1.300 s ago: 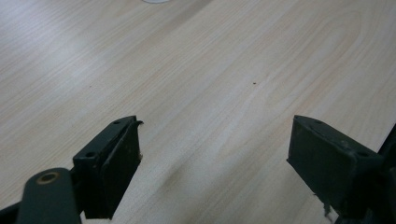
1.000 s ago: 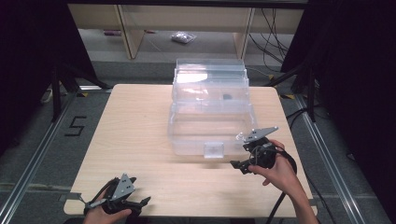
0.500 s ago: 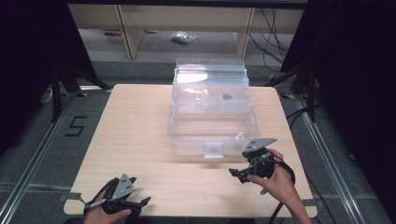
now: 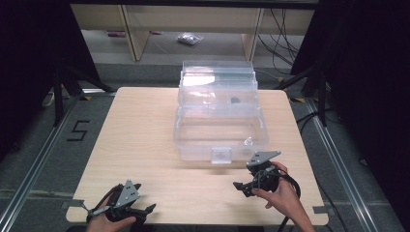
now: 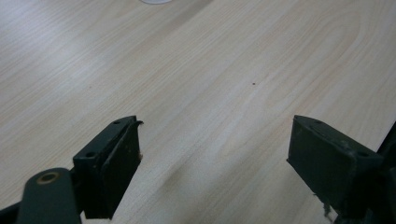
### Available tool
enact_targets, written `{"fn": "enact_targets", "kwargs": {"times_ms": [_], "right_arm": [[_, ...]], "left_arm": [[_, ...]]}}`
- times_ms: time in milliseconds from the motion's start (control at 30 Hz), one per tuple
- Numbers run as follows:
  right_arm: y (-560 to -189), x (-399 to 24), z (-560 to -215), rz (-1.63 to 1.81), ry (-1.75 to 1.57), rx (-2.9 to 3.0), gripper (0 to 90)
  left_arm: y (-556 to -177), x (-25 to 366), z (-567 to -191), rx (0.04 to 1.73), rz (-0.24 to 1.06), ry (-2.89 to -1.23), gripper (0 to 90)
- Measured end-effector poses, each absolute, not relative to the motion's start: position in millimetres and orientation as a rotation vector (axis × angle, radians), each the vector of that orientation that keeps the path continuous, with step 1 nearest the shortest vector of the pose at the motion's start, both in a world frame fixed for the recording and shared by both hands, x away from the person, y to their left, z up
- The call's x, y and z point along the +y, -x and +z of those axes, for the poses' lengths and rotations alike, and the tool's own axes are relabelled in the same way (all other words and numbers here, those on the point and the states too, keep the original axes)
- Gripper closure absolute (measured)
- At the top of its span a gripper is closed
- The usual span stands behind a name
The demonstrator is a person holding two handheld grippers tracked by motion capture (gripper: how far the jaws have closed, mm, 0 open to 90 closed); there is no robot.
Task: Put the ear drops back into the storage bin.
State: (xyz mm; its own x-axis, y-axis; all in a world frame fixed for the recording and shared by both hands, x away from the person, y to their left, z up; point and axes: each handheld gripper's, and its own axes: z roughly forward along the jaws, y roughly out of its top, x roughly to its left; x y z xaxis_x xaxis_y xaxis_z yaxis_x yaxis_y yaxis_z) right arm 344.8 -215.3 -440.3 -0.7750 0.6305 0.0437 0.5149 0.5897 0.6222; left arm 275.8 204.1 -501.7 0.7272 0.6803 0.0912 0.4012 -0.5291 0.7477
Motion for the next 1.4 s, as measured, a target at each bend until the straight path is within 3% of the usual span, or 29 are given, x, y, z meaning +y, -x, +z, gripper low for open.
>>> {"fn": "enact_targets", "kwargs": {"times_ms": [1400], "right_arm": [[-307.6, -254.9, -475.2, 1.057, -1.093, 2.492, 20.7]], "left_arm": [[-276.1, 205.0, -500.9, 0.802, 0.499, -2.21, 16.4]]}}
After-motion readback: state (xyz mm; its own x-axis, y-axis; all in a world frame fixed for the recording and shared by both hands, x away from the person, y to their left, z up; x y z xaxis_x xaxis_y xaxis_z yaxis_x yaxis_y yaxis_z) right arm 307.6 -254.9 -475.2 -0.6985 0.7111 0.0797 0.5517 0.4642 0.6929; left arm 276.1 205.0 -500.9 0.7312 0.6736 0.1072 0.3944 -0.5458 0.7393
